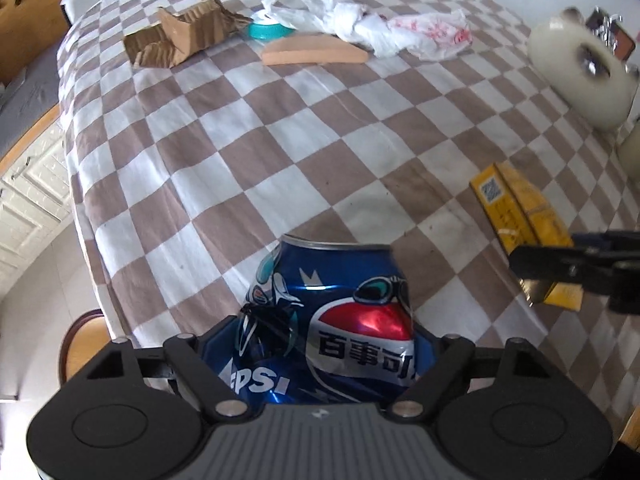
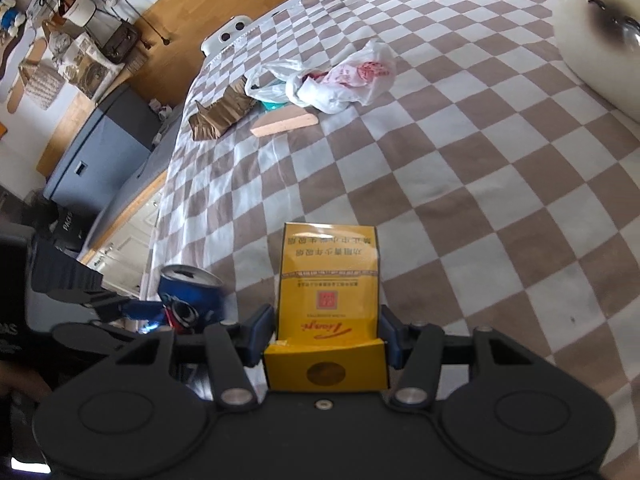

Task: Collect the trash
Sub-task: 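Lift the Pepsi can with the left tool while the right tool lifts the yellow box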

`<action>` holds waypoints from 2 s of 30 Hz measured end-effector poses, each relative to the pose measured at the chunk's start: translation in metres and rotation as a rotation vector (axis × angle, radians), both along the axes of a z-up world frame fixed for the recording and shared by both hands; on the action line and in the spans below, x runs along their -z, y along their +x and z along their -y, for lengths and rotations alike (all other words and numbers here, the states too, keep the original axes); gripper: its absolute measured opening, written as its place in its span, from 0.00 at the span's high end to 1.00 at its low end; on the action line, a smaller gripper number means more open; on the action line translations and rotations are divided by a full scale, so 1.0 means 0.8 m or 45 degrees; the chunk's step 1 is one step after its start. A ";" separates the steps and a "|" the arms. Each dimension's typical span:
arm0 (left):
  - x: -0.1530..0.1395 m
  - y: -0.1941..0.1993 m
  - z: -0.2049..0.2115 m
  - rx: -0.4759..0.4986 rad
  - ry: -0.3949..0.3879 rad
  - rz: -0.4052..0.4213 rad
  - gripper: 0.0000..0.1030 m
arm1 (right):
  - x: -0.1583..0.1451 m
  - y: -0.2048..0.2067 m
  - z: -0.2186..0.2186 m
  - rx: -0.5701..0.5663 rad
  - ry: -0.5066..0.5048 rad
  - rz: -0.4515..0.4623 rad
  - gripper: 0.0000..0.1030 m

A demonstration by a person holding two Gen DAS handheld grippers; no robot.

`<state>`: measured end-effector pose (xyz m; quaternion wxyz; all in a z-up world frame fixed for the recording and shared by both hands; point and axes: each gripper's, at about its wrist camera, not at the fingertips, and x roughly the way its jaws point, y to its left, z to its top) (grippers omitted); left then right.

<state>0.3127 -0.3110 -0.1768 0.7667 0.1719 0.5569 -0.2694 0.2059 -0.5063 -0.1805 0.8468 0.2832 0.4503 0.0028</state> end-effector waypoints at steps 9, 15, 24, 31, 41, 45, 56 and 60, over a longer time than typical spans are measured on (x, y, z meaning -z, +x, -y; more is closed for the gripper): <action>-0.050 -0.020 -0.024 -0.138 -0.172 0.109 0.18 | -0.023 -0.004 -0.019 -0.076 -0.146 0.043 0.46; -0.084 -0.047 -0.046 -0.225 -0.257 0.219 0.18 | -0.055 -0.012 -0.035 -0.130 -0.254 0.121 0.46; -0.111 -0.073 -0.109 -0.378 -0.365 0.321 0.18 | -0.100 -0.022 -0.076 -0.197 -0.367 0.220 0.46; -0.109 -0.079 -0.178 -0.460 -0.410 0.336 0.18 | -0.117 -0.016 -0.137 -0.241 -0.436 0.243 0.46; -0.095 -0.061 -0.303 -0.568 -0.412 0.321 0.18 | -0.118 0.018 -0.255 -0.329 -0.449 0.217 0.46; -0.085 -0.048 -0.353 -0.612 -0.408 0.309 0.18 | -0.114 0.037 -0.306 -0.375 -0.449 0.203 0.46; -0.047 -0.013 -0.457 -0.709 -0.390 0.254 0.18 | -0.089 0.095 -0.418 -0.482 -0.441 0.133 0.46; -0.027 0.003 -0.489 -0.756 -0.379 0.220 0.18 | -0.074 0.119 -0.448 -0.507 -0.420 0.098 0.46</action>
